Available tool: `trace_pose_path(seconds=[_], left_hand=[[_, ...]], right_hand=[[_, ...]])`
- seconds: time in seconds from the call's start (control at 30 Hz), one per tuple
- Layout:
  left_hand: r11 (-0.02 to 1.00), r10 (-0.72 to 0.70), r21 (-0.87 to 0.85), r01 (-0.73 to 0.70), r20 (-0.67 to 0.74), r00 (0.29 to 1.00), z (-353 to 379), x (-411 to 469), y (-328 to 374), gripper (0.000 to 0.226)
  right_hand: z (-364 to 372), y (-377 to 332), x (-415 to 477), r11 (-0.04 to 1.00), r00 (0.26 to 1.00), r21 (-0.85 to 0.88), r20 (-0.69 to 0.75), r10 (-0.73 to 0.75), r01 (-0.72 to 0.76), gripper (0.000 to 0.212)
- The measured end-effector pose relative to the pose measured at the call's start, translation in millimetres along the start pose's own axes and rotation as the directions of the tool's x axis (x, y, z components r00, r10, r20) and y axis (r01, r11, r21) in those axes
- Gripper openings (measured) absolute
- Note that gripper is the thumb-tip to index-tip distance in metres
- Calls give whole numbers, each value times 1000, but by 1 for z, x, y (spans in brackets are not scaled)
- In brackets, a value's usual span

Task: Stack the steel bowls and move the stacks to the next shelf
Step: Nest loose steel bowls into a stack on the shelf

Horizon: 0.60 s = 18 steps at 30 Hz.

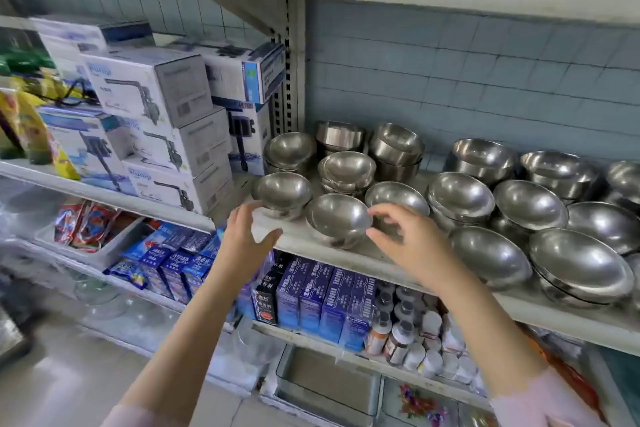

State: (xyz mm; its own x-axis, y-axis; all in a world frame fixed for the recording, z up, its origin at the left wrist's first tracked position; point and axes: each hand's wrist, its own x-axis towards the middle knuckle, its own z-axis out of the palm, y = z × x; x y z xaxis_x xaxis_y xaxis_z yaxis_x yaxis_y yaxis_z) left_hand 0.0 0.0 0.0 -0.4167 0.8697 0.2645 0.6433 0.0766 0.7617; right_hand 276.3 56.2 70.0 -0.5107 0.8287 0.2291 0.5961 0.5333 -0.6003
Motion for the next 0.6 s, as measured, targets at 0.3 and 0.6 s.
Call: trace_pose_path(seconds=[0.3,0.6], left_hand=[[960,-75,-266,82,37,996,16,62,-31,114],[973,4,-226,48,223,975,-5,82,-46,91]], right_hand=[[66,3,38,986,997,-155,-18,-68,65,19],[59,-28,35,993,965,-3,-235,-116,119,21]])
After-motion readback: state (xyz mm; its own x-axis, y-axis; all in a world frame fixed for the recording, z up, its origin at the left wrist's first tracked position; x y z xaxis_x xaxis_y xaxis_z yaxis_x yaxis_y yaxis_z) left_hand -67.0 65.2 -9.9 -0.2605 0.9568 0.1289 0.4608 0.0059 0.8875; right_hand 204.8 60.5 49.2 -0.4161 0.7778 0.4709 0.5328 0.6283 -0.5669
